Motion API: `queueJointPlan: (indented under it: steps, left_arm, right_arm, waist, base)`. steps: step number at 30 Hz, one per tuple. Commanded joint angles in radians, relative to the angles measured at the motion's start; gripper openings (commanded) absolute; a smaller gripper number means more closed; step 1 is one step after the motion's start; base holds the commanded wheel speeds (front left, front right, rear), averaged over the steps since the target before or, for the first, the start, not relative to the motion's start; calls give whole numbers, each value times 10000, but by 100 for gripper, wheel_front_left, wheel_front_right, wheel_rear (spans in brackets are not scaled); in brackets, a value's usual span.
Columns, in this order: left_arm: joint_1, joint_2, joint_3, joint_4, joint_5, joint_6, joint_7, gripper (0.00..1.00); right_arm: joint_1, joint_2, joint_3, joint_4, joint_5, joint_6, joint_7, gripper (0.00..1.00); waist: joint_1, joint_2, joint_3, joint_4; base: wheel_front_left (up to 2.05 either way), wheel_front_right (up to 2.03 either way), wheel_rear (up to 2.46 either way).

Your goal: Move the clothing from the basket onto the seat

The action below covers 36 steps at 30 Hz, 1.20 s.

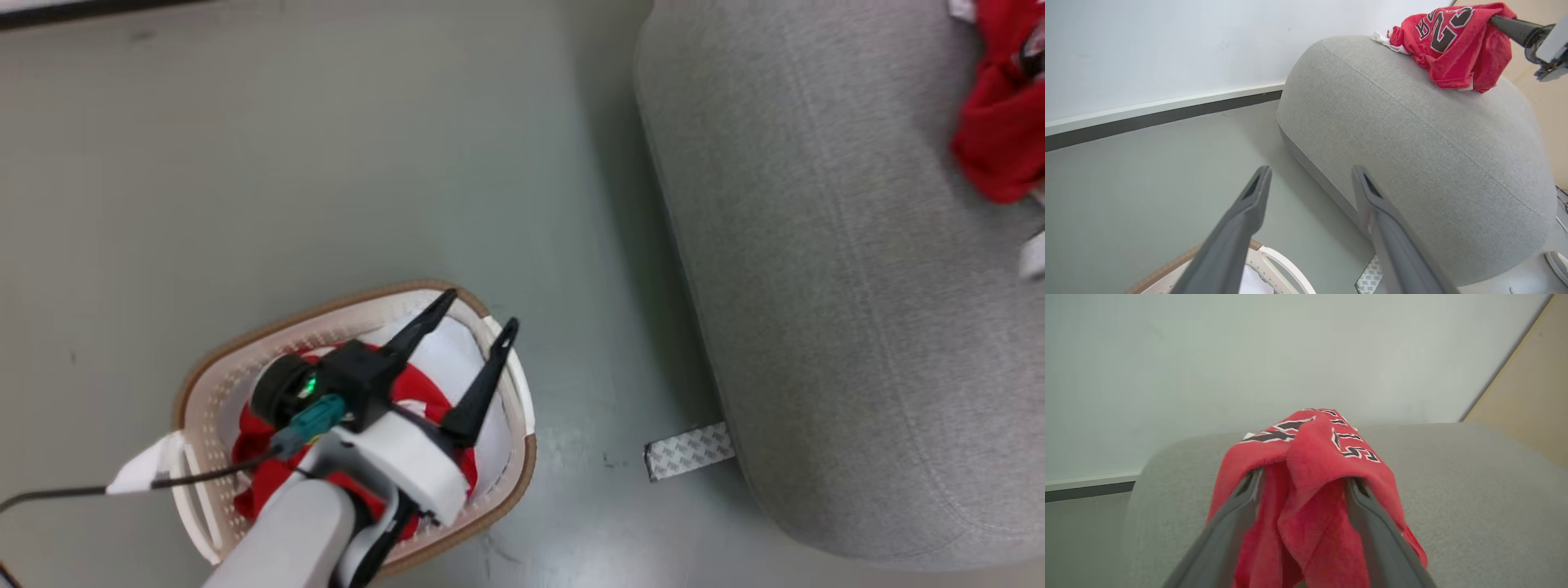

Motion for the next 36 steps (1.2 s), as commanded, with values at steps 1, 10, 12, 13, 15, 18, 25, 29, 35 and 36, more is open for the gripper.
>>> queueJointPlan:
  steps: [1, 10, 12, 13, 15, 18, 25, 29, 35, 36]
  left_arm:
    - [163, 106, 72, 78, -105, 54, -147, 100]
    - [1170, 99, 814, 883, -487, 623, -1566, 100]
    - [1455, -15, 1018, 1044, -601, 756, -1836, 100]
    - [1610, -75, 1126, 1119, -671, 823, -1929, 100]
    - [1923, -182, 1352, 1232, -775, 901, -2036, 100]
    - [2398, -404, 1778, 1247, -789, 1038, -2101, 100]
    - [3940, -1038, 3433, 585, -60, 1084, -2104, 100]
    - [4745, -1451, 4174, 410, 293, 884, -2106, 100]
    - [5435, -1878, 5032, 451, 648, 502, -2107, 100]
    - [5506, -1931, 5127, 443, 681, 437, -2107, 100]
  right_arm:
    - [388, 183, 97, -413, -74, -21, -31, 100]
    - [3783, 1274, 1032, -4892, -155, -23, -16, 100]
    - [4466, 1423, 1256, -5517, -107, -23, -16, 100]
    - [4779, 1462, 1342, -5797, -81, -23, -16, 100]
    - [5391, 1530, 1534, -6165, -128, -23, -16, 100]
    - [6181, 1598, 1795, -6577, -204, -23, -17, 100]
    - [7804, 1663, 2331, -7035, -171, -23, -17, 100]
    - [8527, 1672, 2688, -6889, 68, -23, -17, 100]
    - [9048, 1679, 3263, -6472, 487, -23, -17, 100]
    - [9070, 1679, 3346, -6411, 533, -23, -17, 100]
  waist:
    - [-2, 0, -266, -149]
    - [-2, 0, -1883, -65]
    - [-2, 0, -2260, 66]
    - [-2, 0, -2443, 144]
    - [-2, 0, -2806, 329]
    - [-2, 0, -3298, 658]
    - [-2, 0, -4222, 1405]
    - [-2, 0, -4557, 1727]
    - [-2, 0, -4901, 2004]
    - [-2, 0, -4939, 2029]
  base:
    - [0, 0, 0]
    - [0, 0, 0]
    - [0, 0, 0]
    - [0, 0, 0]
    - [0, 0, 0]
    - [0, 0, 0]
    - [0, 0, 0]
    - [0, 0, 0]
    - [0, 0, 0]
    - [0, 0, 0]
